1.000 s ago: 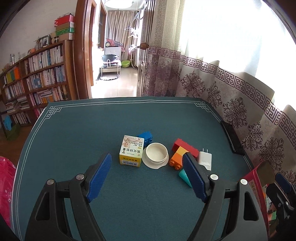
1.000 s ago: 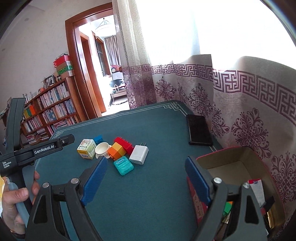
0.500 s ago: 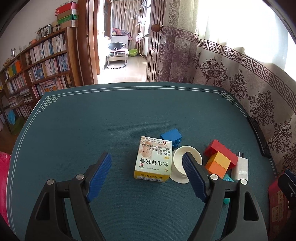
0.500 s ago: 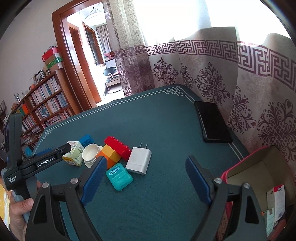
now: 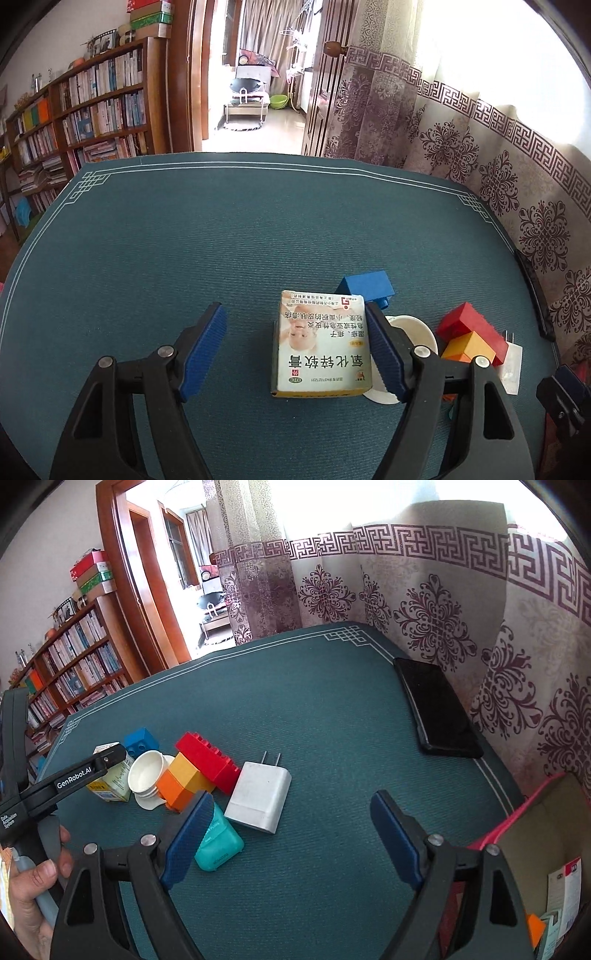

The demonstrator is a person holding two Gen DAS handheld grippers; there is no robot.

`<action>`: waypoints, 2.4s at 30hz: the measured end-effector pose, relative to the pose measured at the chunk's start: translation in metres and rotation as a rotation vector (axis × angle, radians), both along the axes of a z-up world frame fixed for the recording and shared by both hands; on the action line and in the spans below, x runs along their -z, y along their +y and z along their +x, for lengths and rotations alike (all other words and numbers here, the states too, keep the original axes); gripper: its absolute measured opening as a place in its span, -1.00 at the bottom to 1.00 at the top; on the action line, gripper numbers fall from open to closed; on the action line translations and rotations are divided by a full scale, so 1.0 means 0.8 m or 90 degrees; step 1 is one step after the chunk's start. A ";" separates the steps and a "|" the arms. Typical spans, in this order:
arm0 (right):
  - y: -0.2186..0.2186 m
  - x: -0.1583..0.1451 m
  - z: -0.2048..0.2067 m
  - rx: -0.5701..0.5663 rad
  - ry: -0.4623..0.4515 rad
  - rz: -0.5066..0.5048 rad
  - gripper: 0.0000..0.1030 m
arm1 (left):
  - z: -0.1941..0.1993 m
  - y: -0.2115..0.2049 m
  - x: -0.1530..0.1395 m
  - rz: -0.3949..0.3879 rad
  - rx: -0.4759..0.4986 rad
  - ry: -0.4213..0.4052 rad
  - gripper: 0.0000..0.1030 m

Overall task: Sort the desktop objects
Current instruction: 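Grasp the yellow ointment box with the left gripper while the right gripper grasps the white charger, then carry the ointment box and charger into the red tin and open both grippers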

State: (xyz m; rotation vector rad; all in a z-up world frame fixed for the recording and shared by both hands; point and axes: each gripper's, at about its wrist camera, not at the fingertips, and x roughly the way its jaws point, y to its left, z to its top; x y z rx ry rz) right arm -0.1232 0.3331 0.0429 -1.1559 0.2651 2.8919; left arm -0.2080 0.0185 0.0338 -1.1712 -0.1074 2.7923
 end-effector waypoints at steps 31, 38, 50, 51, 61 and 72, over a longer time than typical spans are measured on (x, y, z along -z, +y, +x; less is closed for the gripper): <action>-0.054 0.041 -0.046 -0.028 -0.042 0.100 -0.06 | 0.023 -0.006 -0.012 0.033 -0.002 0.028 -0.07; -0.050 0.032 -0.027 -0.030 -0.034 0.070 -0.19 | 0.031 -0.004 -0.022 0.049 0.008 0.038 -0.07; -0.032 -0.005 0.035 -0.007 -0.002 0.045 -0.19 | 0.065 0.050 -0.040 0.058 0.093 0.060 -0.07; -0.029 -0.009 0.042 -0.003 0.002 0.043 -0.19 | 0.070 0.056 -0.042 0.057 0.102 0.064 -0.07; 0.004 -0.048 0.107 0.045 0.039 0.056 -0.19 | 0.117 0.098 -0.073 0.062 0.176 0.111 -0.07; 0.079 -0.069 0.189 0.149 0.046 0.073 -0.19 | 0.163 0.132 -0.089 0.073 0.253 0.131 -0.07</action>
